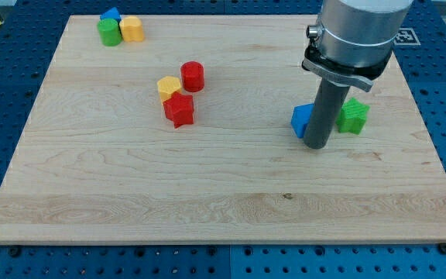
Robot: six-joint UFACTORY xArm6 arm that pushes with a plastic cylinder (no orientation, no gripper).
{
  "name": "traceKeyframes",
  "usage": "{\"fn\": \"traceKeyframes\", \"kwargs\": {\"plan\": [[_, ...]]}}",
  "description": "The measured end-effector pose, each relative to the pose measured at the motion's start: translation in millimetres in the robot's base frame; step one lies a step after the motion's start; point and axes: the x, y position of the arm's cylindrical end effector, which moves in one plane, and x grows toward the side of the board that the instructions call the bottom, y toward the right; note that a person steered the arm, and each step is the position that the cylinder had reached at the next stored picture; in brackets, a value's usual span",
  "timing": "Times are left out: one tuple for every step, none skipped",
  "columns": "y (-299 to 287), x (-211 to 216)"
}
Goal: Point your arm to the blue triangle
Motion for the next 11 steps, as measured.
{"fn": "traceKeyframes", "kwargs": {"plan": [[0,-11],[0,-9],[-29,5],[-46,-16],[-47,-54],[-47,-105],[-58,-164],[-117,-188],[-185,-188],[-246,-188],[-318,-192]]}}
